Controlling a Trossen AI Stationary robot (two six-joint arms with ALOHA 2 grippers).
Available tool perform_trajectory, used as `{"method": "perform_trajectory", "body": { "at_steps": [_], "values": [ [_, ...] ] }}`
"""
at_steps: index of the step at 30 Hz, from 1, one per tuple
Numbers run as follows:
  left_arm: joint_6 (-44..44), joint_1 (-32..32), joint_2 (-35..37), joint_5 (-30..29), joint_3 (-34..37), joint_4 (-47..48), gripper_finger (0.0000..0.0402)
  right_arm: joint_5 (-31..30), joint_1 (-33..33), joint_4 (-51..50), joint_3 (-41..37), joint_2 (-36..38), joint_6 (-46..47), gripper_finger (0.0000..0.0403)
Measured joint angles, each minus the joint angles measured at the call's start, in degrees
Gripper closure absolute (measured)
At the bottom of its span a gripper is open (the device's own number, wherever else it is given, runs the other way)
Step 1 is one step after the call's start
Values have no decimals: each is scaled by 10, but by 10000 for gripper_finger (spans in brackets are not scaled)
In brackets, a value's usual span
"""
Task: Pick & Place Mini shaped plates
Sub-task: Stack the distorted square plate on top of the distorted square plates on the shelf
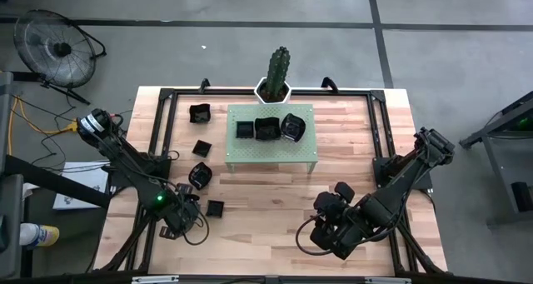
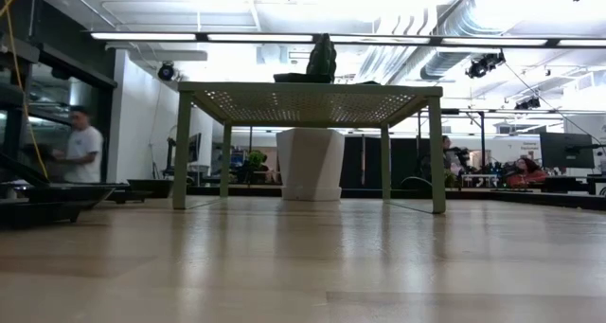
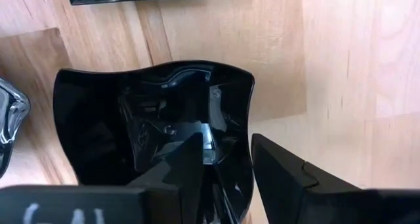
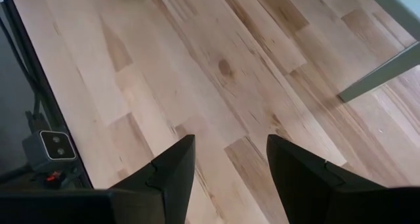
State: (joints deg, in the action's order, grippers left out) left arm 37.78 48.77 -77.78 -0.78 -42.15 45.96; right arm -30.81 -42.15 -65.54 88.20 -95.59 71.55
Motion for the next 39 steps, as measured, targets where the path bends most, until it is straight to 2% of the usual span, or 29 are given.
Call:
{"method": "perform_trajectory", "body": {
  "at_steps": [17,21,28,34,39],
  "values": [
    [30,0,0,5,18,-24,281,-3,0,0,0,0,0,219],
    [30,0,0,6,18,-24,308,-3,0,0,0,0,0,219],
    [30,0,1,11,18,-20,390,-3,0,0,0,0,0,219],
    [30,0,0,15,10,-11,399,-3,0,0,0,0,0,219],
    [26,0,0,17,-38,54,400,3,0,-2,0,0,0,219]
  ]
}}
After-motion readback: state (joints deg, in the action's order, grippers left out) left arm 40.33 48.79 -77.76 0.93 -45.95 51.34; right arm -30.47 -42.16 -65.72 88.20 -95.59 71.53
